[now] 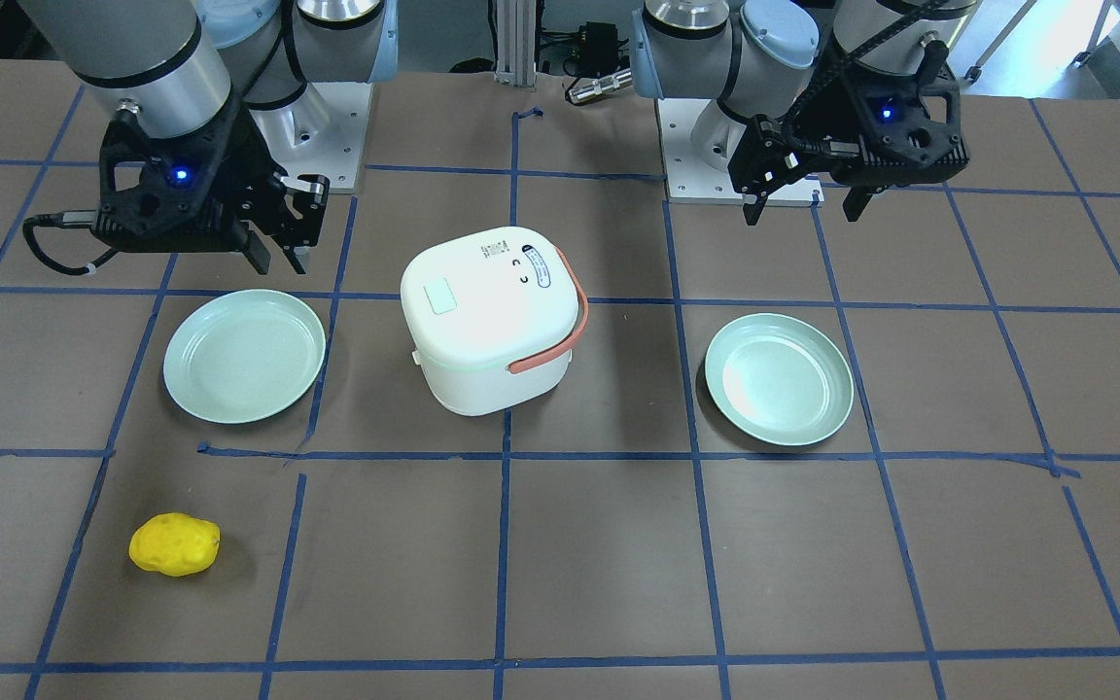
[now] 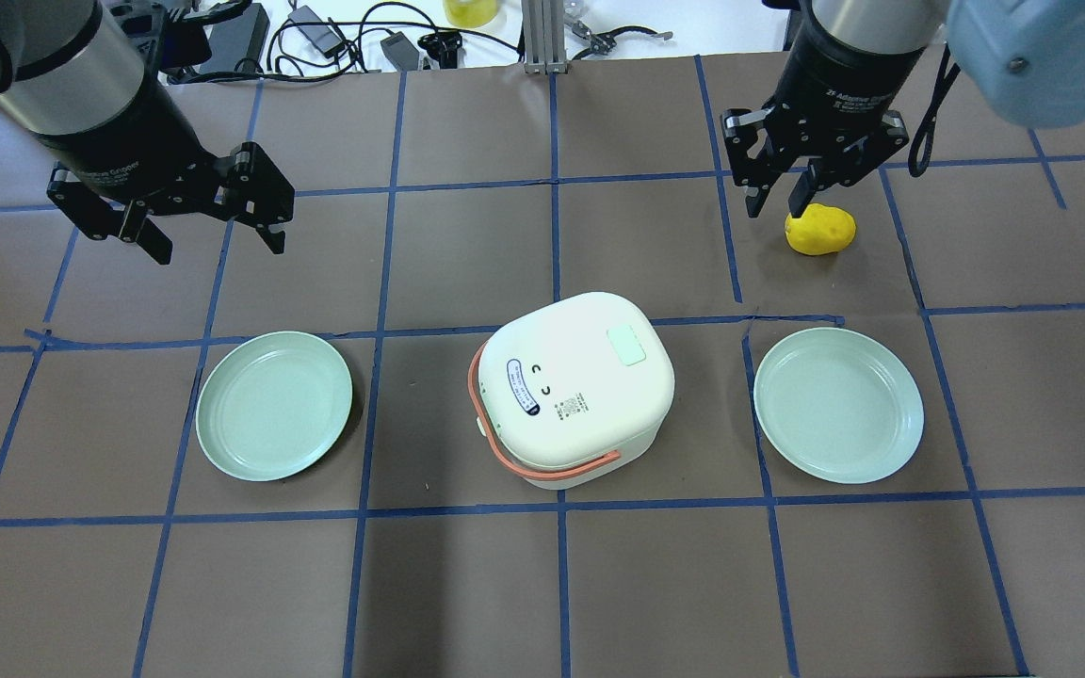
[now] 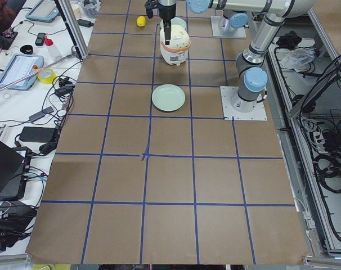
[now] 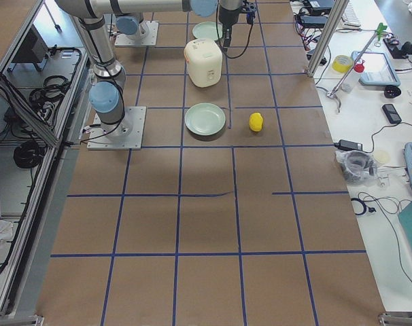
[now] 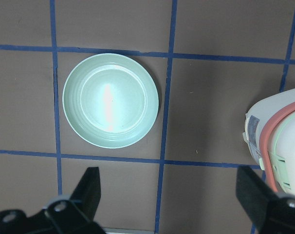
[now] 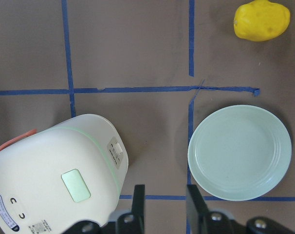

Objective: Press rice cooker button
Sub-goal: 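Move the right gripper over the green button on the white rice cooker lid, then press the right gripper down on the green lid button, then raise the right gripper away from the cooker as the lid pops open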

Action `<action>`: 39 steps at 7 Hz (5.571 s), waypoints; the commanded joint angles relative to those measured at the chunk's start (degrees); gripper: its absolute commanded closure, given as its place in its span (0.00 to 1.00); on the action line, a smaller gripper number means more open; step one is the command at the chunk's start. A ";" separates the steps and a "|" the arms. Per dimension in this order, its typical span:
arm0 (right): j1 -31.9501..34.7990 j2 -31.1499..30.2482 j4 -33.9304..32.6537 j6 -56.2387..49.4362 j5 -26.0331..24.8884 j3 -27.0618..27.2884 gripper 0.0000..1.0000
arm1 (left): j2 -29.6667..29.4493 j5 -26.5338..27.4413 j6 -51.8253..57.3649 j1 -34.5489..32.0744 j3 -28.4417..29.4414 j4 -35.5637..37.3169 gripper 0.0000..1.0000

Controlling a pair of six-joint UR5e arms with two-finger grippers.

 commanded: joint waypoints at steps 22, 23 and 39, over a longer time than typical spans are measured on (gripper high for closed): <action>8.28 4.30 -10.20 0.12 8.13 13.58 1.00 | 0.01 0.00 0.00 0.00 0.00 0.00 0.00; 8.28 4.30 -10.12 0.47 8.13 12.79 1.00 | 0.01 0.00 0.00 0.00 0.00 0.00 0.00; -1.39 0.97 -2.91 -0.66 -5.14 -0.22 0.00 | -0.07 0.00 0.00 0.00 0.00 0.00 0.00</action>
